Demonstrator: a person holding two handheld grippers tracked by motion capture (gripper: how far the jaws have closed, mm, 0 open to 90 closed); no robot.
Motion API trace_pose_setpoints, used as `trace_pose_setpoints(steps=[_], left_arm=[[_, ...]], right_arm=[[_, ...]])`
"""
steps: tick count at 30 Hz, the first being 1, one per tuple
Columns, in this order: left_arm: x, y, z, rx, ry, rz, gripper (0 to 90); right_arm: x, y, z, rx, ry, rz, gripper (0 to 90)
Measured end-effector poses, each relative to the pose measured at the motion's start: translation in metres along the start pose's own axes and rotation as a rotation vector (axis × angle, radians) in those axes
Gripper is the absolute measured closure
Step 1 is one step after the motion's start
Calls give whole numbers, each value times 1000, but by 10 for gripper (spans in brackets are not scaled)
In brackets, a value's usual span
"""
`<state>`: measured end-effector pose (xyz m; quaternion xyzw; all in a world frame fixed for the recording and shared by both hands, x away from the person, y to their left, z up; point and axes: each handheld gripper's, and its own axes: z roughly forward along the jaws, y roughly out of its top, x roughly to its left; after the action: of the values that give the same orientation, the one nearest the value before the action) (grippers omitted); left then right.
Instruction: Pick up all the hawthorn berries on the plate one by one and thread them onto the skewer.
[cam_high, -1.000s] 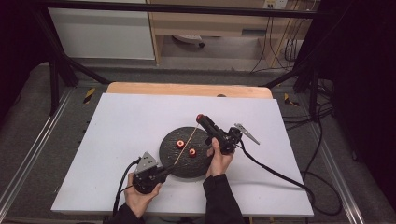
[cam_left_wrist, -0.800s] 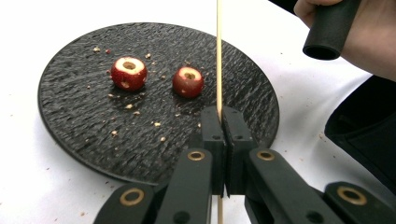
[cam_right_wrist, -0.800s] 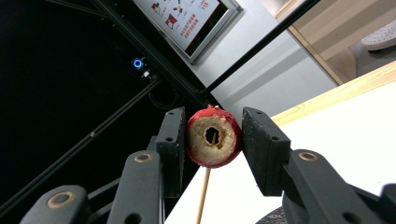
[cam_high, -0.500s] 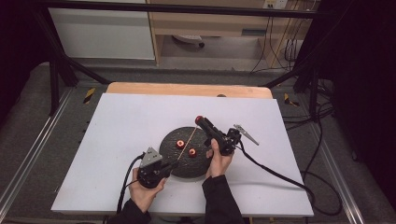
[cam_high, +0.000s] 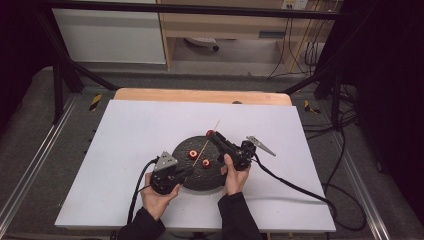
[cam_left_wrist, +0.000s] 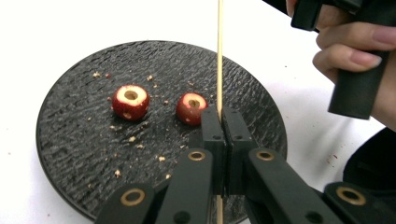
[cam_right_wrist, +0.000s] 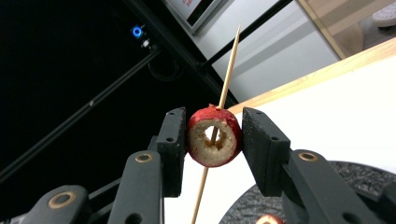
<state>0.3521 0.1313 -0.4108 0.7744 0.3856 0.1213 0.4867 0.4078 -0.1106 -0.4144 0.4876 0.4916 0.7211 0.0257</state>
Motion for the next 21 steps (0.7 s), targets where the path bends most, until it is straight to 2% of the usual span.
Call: trace_pose_setpoints(steps=[7, 21], left_arm=[[-1, 9, 4, 6, -10, 4, 891], [1, 12, 7, 10, -20, 7, 891]], right_arm=[[2, -4, -4, 67, 5, -15, 615], [4, -16, -7, 170, 21, -20, 613]])
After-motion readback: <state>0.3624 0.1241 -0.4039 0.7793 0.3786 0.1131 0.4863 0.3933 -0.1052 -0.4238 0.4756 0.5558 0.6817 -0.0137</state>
